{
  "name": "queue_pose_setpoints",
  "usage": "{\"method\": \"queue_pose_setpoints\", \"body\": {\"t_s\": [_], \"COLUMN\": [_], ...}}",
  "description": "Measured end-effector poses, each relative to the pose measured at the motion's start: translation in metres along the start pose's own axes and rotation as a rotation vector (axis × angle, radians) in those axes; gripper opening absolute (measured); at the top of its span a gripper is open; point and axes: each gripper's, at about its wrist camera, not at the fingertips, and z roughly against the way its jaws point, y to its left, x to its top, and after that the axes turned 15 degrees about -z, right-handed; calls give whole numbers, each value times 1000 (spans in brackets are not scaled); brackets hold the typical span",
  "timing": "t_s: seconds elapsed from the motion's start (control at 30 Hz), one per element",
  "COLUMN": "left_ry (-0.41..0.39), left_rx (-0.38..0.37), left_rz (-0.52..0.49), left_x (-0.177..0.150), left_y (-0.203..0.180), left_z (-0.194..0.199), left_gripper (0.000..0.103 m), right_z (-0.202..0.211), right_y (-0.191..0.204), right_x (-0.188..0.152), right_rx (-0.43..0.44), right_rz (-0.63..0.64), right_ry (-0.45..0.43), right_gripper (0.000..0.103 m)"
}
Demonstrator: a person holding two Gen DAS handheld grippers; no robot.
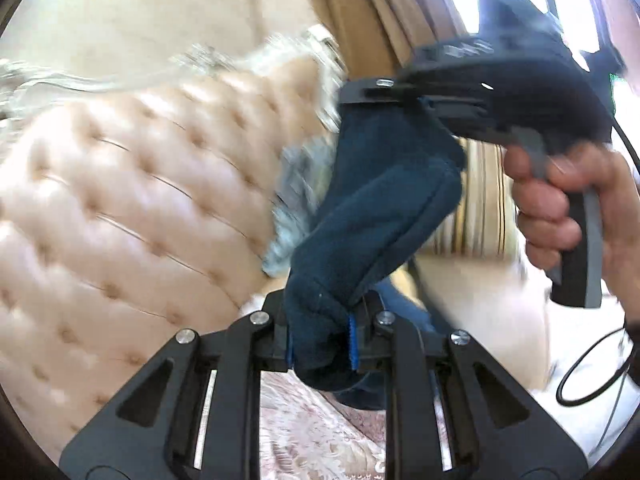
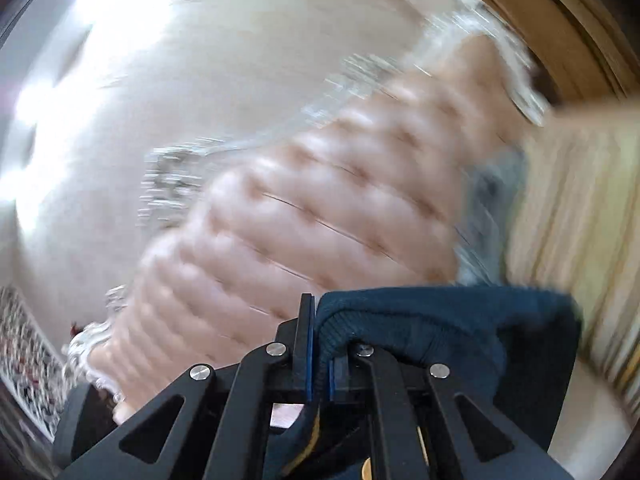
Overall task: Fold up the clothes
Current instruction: 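Lift the sweatshirt with both grippers and carry it over the bed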
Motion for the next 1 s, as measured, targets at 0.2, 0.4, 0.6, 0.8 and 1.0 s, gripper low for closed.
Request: {"method": "queue_pose_setpoints", "body": {"t_s": [0.2,0.4,0.6,0.8,1.0], "left_ry": [-205,-110,289,471,299], "left_rx": [291,146,-37,-188,-232], "left_rz": [22,96,224,491,1020], "left_x": [53,-11,-206,-331,-389], "left_y": [57,58,-23,-86,-57], "left_z": [168,272,276,293,322], "left_gripper": [27,29,29,55,69], "right_z": [41,68,65,66,79], "right_y": [200,268,171,91,130], "right_x": [27,-55,-265,-426,-445], "right_rx": [116,66,-125,-406,-580], "right_rz": [258,221,-18,-100,312], "right_ry": [-26,95,363,656,589], "right_gripper": [5,6,6,6,6]}}
